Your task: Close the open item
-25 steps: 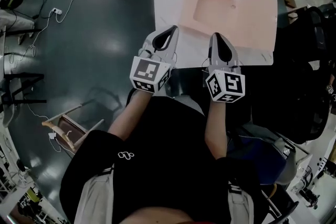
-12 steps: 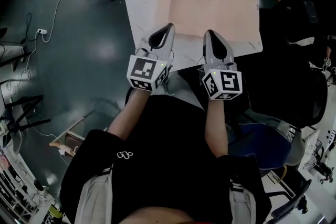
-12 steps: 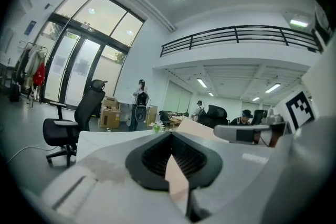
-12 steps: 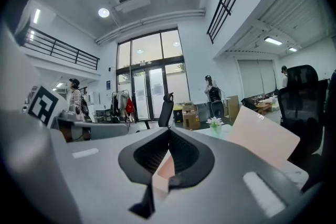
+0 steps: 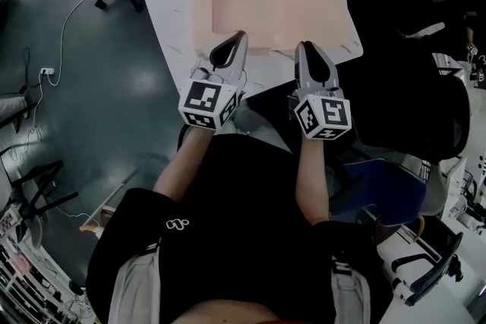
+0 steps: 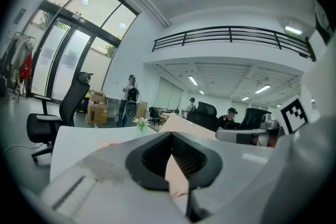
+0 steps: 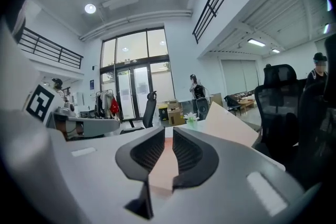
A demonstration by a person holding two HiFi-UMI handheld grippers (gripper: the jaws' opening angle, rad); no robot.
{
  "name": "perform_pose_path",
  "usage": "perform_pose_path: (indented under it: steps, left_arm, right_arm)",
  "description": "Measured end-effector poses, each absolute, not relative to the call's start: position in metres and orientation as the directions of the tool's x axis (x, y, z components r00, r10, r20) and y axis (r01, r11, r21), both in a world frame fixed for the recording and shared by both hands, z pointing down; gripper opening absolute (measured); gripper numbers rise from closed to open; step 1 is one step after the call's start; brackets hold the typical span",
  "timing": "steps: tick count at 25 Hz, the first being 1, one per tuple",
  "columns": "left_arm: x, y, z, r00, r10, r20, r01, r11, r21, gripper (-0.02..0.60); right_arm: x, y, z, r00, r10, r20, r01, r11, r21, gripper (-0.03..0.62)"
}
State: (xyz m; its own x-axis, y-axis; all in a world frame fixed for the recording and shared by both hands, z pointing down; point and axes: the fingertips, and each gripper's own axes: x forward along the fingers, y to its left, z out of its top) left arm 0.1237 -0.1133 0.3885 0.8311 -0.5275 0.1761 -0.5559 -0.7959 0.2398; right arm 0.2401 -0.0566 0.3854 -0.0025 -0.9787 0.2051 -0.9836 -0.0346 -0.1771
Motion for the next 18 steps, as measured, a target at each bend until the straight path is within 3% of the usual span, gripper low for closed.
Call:
perform_pose_path:
  steps: [8,18]
  left_arm:
    - [0.135,-0.113,0.403,0.831,-0.510,0.220,-0.553,-0.798,0.240,-0.014]
    - [0.152,-0.110,0.426,0.831,-0.477,0.287,-0.543,-0.807,0.233,-0.014]
  right_arm:
    - [0.297,-0.043,0.417,0.121,-0.952,0.280,-0.959,-0.185,-0.214,0.130]
    - [0.348,-0.033,0.444,0.219,-0.918,0.330,-0.917,-0.309,-0.254,0.133]
